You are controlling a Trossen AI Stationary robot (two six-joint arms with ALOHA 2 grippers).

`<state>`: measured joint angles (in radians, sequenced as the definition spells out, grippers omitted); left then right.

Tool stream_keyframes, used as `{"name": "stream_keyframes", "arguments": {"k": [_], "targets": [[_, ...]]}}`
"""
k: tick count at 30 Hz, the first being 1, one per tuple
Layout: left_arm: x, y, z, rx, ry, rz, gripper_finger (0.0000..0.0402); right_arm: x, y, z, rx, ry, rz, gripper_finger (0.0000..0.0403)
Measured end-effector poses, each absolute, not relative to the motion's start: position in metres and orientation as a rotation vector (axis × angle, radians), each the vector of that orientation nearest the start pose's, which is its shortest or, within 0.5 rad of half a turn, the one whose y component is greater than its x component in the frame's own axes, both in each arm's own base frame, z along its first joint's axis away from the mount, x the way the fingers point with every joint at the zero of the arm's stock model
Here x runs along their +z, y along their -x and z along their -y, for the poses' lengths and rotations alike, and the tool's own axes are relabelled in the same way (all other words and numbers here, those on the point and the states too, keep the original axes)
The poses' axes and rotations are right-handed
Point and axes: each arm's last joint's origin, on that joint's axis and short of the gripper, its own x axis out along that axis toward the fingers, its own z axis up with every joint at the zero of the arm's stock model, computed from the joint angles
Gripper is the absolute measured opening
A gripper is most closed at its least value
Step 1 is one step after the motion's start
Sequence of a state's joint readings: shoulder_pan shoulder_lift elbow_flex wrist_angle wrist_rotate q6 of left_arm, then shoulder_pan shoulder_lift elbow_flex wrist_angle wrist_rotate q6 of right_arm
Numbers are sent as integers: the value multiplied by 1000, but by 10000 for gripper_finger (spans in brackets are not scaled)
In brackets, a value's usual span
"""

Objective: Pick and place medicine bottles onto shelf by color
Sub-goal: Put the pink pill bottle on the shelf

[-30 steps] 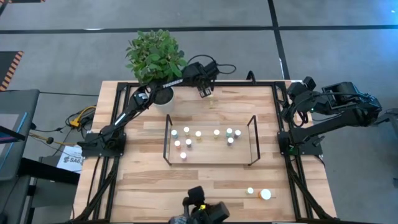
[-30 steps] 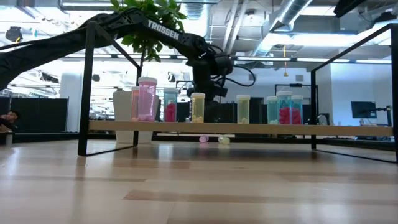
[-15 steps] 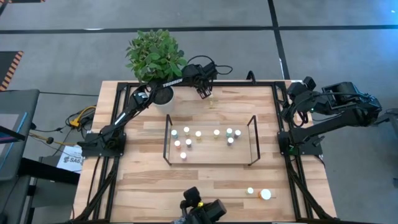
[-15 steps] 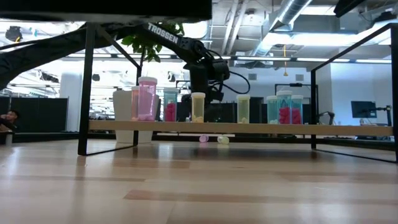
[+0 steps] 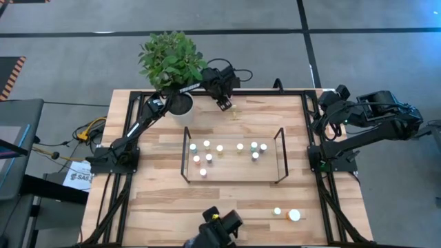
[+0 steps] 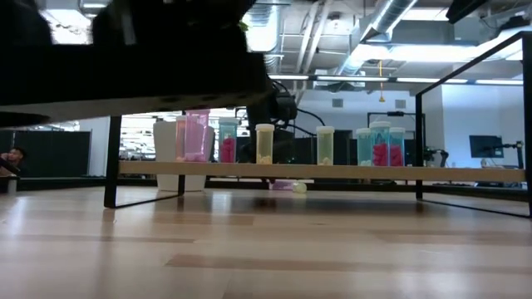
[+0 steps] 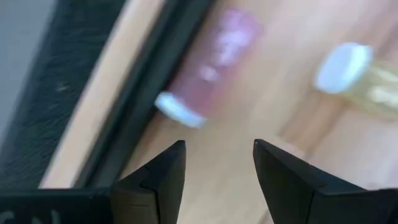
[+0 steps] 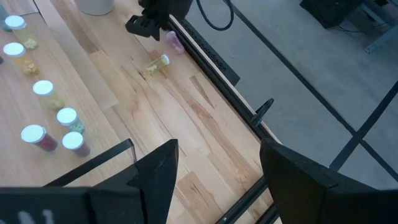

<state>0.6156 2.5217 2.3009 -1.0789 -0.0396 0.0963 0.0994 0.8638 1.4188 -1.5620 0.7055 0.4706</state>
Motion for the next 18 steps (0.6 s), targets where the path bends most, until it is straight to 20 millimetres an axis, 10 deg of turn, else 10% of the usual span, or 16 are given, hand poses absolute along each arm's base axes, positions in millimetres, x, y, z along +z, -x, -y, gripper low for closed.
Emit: {"name": "stream_keyframes", "arguments": {"k": [18], "targets": [[188,-432,-303,550,106,-1183,176,408,-75,11,-752,-24,-779,249]]}}
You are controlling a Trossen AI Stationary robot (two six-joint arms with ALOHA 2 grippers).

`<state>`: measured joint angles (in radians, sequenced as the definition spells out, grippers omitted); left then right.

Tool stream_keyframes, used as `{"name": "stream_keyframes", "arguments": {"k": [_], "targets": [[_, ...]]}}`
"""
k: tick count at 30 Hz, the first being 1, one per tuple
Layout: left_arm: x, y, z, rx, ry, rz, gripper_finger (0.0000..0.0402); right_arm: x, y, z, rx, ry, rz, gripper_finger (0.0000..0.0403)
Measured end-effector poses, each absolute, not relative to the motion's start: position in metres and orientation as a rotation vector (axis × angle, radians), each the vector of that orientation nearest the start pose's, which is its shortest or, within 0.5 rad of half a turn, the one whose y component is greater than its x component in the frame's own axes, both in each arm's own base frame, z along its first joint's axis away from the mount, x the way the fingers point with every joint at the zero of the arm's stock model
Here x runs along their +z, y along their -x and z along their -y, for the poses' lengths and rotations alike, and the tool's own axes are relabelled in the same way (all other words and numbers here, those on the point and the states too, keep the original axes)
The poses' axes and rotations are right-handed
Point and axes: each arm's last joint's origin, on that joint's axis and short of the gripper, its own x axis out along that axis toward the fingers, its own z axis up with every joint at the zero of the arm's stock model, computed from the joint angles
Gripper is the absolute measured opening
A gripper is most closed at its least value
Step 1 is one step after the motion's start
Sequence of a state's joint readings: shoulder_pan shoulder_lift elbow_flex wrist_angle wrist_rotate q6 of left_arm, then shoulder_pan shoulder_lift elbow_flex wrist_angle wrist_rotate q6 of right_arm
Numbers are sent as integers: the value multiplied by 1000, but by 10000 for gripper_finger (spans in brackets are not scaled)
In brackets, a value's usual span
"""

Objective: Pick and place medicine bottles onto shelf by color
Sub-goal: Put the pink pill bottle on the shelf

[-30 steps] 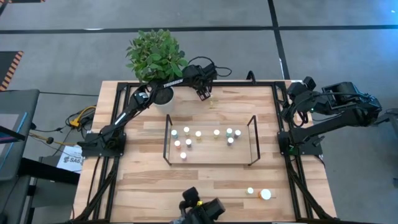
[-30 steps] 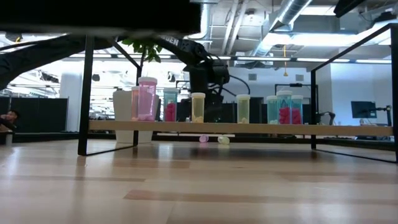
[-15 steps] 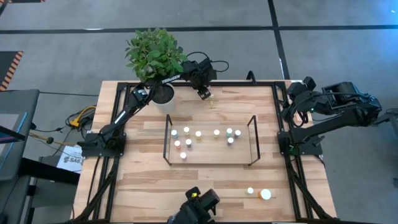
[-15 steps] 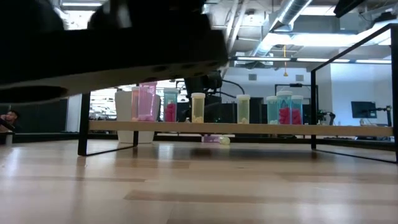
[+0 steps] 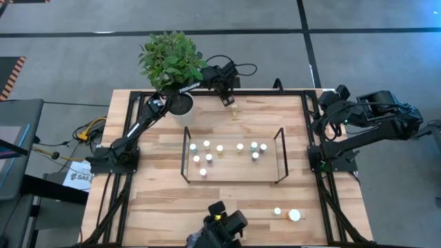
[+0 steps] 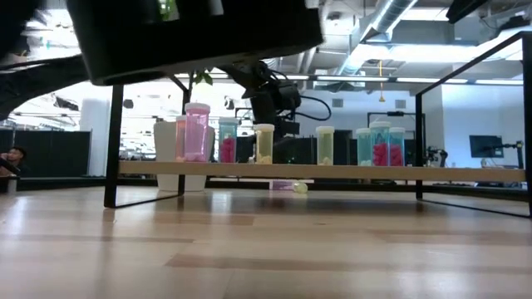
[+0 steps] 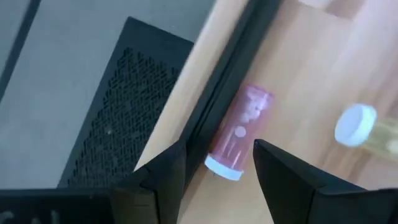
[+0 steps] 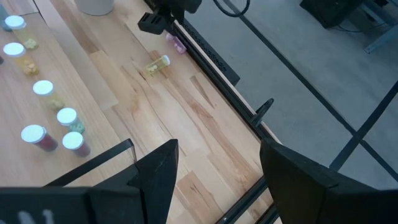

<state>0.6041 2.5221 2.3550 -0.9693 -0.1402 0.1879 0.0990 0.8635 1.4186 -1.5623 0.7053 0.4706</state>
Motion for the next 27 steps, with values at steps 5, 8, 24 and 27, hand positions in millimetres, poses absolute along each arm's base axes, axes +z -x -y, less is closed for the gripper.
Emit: {"name": "stream_keyframes", "arguments": {"k": [5,8,24,27], "targets": [[187,-432,-300,415,61,-1191,184,408,-75,11,-752,-23,-779,249],[188,-434,-300,376,-6,-1191,195,408,-75,11,-752,-23,-779,249],[173,-430,-301,221,-192,-1267,222,408,-75,11,-752,-24,-779,249],[174,-430,-303,230,-202,-1250,222,408,-75,11,-751,-24,-779,249]]}}
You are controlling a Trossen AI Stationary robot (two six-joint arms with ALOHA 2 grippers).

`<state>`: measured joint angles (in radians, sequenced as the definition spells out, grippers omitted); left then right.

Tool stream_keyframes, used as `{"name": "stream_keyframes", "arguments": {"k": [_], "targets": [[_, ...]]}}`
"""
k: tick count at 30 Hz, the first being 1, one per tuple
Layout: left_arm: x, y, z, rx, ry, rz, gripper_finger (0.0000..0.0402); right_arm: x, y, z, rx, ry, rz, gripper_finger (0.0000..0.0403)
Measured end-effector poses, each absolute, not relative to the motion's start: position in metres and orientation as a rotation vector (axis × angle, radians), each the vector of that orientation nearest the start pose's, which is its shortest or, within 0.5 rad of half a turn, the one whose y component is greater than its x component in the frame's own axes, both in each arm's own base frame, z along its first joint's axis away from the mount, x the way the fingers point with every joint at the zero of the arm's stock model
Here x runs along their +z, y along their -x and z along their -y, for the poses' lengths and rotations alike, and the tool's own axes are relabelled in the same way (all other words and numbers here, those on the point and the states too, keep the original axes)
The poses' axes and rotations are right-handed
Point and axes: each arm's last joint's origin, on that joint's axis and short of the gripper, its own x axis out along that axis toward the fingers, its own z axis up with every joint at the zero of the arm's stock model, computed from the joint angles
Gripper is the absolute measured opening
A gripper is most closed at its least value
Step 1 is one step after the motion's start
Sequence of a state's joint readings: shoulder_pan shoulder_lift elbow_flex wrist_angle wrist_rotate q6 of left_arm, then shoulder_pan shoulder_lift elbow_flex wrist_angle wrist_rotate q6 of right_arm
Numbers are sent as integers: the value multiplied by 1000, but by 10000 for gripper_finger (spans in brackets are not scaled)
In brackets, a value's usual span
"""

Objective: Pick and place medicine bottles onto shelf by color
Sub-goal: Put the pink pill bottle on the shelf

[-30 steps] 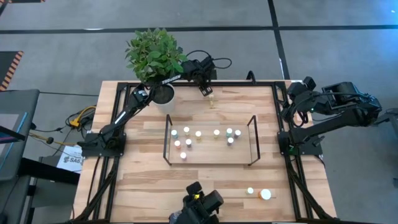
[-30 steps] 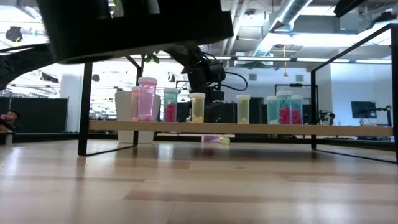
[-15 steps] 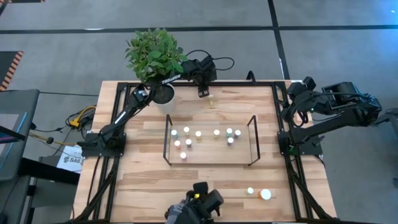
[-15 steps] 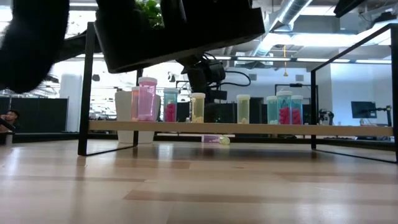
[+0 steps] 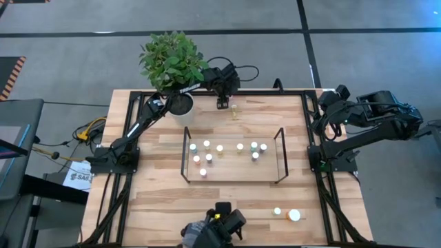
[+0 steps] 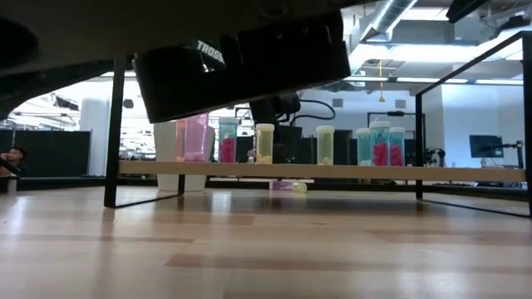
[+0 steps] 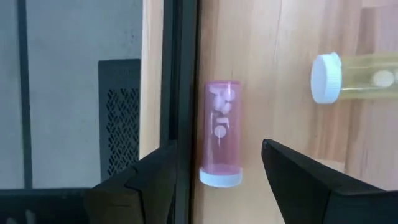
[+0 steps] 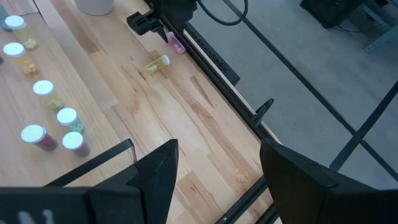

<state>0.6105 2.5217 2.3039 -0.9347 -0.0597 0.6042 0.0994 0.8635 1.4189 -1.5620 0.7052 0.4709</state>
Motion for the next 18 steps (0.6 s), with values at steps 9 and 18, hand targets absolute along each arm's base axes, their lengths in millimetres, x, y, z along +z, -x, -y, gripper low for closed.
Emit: {"name": "stream_keyframes", "arguments": {"k": [9,18], "targets": [[174,-430,-302,124,-194,-1217,222,408,-75,11,-752,-23,-779,249],[173,-427,-304,104,-194,-1223,222,408,-74,11,-752,-23,-779,249]]}}
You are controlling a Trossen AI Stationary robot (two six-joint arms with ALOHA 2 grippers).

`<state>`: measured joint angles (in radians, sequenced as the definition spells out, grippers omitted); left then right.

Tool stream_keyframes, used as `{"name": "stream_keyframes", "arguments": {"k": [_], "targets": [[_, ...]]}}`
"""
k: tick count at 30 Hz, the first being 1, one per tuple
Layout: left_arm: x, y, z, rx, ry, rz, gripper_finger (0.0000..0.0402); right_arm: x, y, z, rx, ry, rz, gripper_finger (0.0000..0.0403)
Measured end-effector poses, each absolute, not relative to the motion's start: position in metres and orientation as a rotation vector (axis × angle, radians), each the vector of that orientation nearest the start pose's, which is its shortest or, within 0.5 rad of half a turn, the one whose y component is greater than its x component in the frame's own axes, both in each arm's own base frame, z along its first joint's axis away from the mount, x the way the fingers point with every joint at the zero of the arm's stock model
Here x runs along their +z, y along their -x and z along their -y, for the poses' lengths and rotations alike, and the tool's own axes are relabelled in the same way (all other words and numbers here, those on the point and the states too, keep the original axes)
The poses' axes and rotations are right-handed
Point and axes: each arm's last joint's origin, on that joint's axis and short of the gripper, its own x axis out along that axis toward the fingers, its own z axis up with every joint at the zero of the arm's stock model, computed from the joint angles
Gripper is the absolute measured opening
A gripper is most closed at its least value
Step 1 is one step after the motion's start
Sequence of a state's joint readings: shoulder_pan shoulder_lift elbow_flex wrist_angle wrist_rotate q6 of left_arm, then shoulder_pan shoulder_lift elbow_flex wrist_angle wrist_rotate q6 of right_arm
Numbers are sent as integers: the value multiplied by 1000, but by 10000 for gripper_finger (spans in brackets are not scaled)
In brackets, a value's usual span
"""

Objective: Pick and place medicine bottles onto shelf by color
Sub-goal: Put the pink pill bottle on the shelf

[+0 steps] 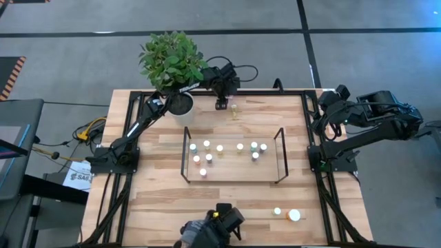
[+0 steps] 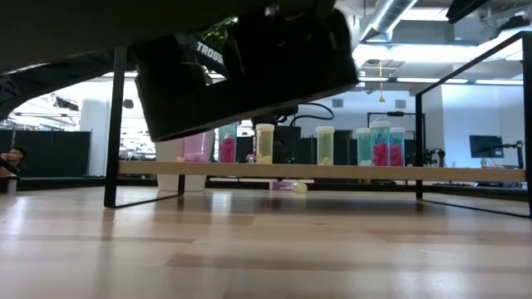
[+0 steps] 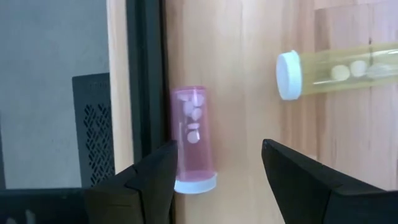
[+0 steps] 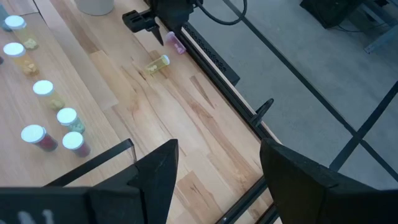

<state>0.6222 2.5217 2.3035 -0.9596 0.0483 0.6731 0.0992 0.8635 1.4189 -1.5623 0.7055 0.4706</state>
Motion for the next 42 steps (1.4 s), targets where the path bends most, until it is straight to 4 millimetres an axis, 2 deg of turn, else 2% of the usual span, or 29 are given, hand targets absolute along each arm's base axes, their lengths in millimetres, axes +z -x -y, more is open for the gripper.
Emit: {"name": "stream_keyframes", "arguments": {"k": [6,13,21,27,42], "targets": [[173,-421,-312,122,-180,-1229,222,408,-74,11,-752,-23,-779,249],[173,-421,-312,130,-168,-1227,222,408,-75,11,-752,-24,-779,249],[154,-423,-309,93,-88,-1251,222,408,-75,11,-752,-23,-780,249],[152,-422,-311,74,-42,-1232,220,408,-75,11,-752,-23,-779,249],[150,-424,-312,100,-17,-1216,163,408,-74,11,-751,-23,-779,249]]}}
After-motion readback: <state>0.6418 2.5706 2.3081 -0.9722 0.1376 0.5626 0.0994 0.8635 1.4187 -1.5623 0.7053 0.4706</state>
